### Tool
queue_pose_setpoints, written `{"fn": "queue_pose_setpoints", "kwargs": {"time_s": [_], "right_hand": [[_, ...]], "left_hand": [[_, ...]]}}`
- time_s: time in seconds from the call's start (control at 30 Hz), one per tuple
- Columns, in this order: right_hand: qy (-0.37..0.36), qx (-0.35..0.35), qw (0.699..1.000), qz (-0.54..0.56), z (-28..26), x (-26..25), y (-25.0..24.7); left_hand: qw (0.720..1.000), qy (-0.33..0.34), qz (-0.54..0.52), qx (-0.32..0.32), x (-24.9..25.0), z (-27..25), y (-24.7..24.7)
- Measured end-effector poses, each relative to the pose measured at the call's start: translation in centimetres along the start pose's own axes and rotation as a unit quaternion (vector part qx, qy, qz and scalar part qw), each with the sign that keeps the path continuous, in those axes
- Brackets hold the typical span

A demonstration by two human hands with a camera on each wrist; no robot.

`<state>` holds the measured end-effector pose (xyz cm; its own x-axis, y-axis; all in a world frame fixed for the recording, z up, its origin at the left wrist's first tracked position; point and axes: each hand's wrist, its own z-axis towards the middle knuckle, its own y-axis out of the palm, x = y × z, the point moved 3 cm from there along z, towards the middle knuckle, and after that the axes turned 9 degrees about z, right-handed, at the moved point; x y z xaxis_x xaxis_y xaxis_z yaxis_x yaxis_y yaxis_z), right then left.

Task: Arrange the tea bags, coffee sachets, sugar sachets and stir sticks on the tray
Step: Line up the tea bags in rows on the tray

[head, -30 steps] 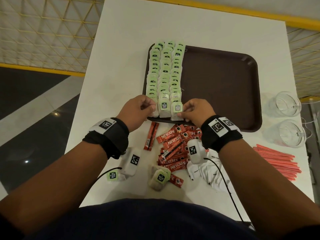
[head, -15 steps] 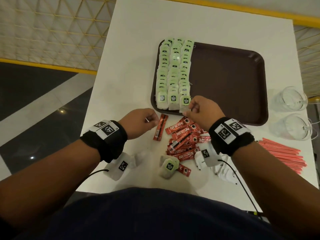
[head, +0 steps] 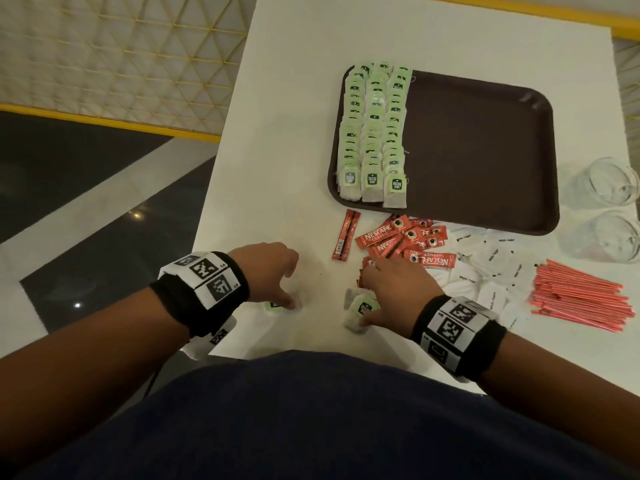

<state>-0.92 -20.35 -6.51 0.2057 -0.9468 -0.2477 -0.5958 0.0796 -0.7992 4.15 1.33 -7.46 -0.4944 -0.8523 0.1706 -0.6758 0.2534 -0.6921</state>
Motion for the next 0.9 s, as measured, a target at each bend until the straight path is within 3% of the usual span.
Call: {"fn": "queue_pose_setpoints", "kwargs": {"time_s": [0.23, 0.43, 0.57, 0.77, 0.9], "right_hand": [[0.055, 0.019, 0.998, 0.003, 0.2, -0.9, 1.4], [0.021, 0.035, 0.997, 0.072, 0.8, -0.4, 0.4], [-0.004, 0.041, 0.982, 0.186, 1.0, -0.2, -0.5], [0.002, 0.05, 0.938, 0.342, 1.4, 0.4, -1.7], [-0.012, 0.043, 0.906, 0.422, 2.0, 1.2, -2.6]], "left_hand": [[0.996, 0.047, 0.078, 0.006, 1.0, 0.4, 0.7], [0.995, 0.067, 0.069, 0.007, 1.2, 1.1, 0.7], [0.996, 0.073, 0.04, 0.014, 1.0, 1.5, 0.7], [0.99, 0.081, -0.079, 0.079, 0.2, 1.7, -0.4], [0.95, 0.053, -0.261, 0.164, -0.6, 2.3, -2.4]]}}
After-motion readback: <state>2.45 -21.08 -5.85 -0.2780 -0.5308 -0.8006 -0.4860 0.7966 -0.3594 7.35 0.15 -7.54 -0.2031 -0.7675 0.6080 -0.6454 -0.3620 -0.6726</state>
